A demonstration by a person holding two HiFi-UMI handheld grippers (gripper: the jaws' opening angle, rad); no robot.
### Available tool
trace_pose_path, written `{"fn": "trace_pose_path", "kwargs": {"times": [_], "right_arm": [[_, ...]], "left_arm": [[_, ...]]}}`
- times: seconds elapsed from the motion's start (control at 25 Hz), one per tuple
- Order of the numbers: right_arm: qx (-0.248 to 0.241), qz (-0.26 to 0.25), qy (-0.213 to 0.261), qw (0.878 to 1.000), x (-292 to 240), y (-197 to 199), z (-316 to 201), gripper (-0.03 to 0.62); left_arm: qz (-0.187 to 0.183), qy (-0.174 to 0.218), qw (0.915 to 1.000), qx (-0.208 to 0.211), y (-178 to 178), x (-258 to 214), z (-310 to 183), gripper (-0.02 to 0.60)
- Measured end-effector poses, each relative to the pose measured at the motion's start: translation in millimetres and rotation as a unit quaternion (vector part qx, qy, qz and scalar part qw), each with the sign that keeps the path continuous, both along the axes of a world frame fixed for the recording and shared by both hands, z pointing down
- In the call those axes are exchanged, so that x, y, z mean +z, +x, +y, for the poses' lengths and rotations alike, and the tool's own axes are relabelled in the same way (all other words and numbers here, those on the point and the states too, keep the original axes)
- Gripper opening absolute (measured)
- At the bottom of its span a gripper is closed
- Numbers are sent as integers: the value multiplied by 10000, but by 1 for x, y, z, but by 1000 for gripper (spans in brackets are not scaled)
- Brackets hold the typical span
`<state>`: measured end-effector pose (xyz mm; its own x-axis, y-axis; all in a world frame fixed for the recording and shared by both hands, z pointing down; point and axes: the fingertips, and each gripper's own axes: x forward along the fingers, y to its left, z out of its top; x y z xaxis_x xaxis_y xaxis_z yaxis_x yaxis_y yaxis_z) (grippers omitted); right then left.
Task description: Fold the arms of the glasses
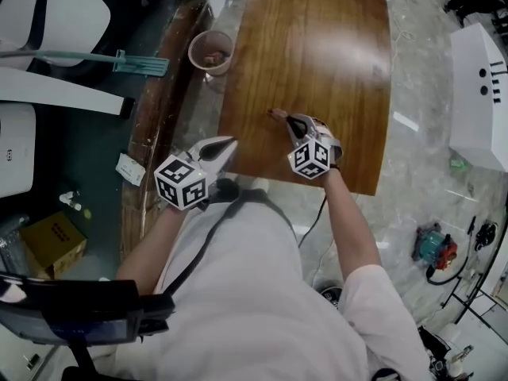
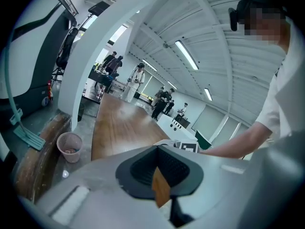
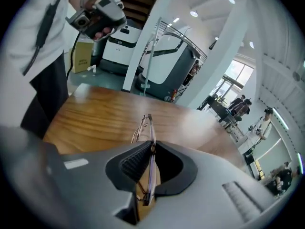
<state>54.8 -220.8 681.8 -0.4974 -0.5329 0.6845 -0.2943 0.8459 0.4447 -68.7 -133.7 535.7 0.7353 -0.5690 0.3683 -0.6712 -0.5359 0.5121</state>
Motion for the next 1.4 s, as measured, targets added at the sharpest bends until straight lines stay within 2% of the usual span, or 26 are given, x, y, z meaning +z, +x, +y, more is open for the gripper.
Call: {"fn": "trace_pose_path", "kwargs": {"times": [0.16,0.68,0.76,0.84,1.0,1.4], "right_arm": [[-150,214,137,9996,12,-10,-12,35],[-376,392,119,9985,24,-21,-11,43],[-323,396,61,9987,25,-20,-11,46],[-209,360,-18,9991,26,-19,-11,92],[-9,295,-75,9995,23,-17,-10,119],[428,32,97,9990,-8,-7,2,129]], "left_arm": [[-36,-71,9999,-95,-9,5,4,5],[-58,-97,9997,-200,-23,4,13,5],[-65,-81,9998,-196,-25,4,15,5],[-72,-52,9998,-186,-27,3,16,5],[-53,7,9999,-123,-30,1,17,5],[27,185,9997,176,-16,-9,18,5]]}}
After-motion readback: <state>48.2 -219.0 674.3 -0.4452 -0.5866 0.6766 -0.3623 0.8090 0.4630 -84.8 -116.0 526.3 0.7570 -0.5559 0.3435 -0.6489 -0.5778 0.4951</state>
